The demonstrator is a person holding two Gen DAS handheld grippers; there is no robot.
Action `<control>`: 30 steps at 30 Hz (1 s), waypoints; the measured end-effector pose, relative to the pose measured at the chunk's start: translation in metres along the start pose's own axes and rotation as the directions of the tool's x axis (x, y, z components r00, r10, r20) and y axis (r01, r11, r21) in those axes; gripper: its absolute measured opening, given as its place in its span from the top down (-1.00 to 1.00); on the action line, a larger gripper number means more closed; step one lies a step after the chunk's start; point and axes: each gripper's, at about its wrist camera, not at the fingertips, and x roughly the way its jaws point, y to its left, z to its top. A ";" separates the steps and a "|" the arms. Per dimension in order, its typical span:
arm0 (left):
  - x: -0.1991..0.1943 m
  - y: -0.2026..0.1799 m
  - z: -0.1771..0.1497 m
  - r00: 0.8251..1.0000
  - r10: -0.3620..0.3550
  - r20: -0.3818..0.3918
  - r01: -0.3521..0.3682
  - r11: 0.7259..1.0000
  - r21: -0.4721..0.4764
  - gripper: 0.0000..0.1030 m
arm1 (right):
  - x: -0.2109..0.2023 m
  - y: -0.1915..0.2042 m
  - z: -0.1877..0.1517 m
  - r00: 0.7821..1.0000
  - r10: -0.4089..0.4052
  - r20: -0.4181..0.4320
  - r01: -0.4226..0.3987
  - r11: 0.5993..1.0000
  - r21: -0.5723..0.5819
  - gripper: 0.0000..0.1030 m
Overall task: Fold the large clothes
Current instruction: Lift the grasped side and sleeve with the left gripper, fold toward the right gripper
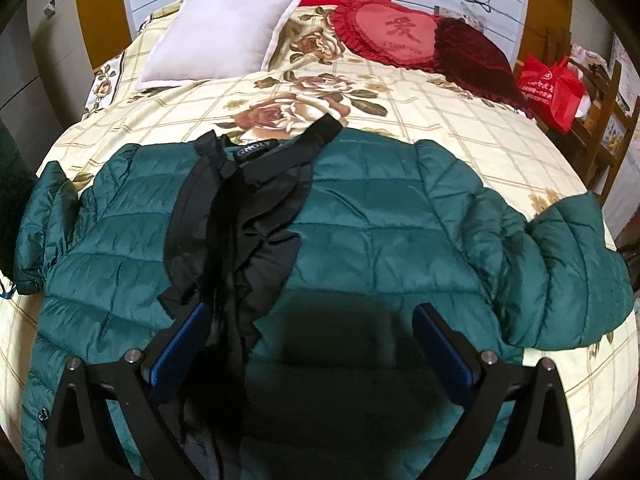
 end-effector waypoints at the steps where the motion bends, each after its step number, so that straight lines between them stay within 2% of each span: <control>1: 0.003 -0.006 -0.002 1.000 -0.007 -0.009 0.007 1.000 0.007 1.00 | -0.001 -0.003 -0.001 1.000 -0.003 0.000 0.003 1.000 0.003 -0.99; 13: 0.042 -0.097 -0.048 0.988 -0.093 -0.123 0.104 0.991 0.086 1.00 | -0.007 -0.032 -0.003 1.000 -0.027 -0.003 0.027 0.999 0.031 -0.99; 17: 0.060 -0.124 -0.063 0.977 -0.129 -0.171 0.145 0.986 0.084 1.00 | -0.007 -0.038 -0.004 1.000 -0.022 -0.005 0.023 0.999 0.042 -0.99; 21: 0.079 -0.148 -0.077 0.966 -0.134 -0.220 0.160 0.981 0.105 1.00 | -0.006 -0.045 -0.006 1.000 -0.030 -0.009 0.031 0.998 0.052 -0.99; 27: 0.107 -0.159 -0.099 0.940 -0.156 -0.304 0.186 0.980 0.072 1.00 | 0.003 -0.056 -0.010 0.999 -0.026 -0.037 0.029 0.996 0.081 -0.99; 30: 0.114 -0.164 -0.106 0.936 -0.161 -0.314 0.192 0.979 0.071 1.00 | 0.006 -0.057 -0.011 0.999 -0.026 -0.044 0.029 0.997 0.078 -0.99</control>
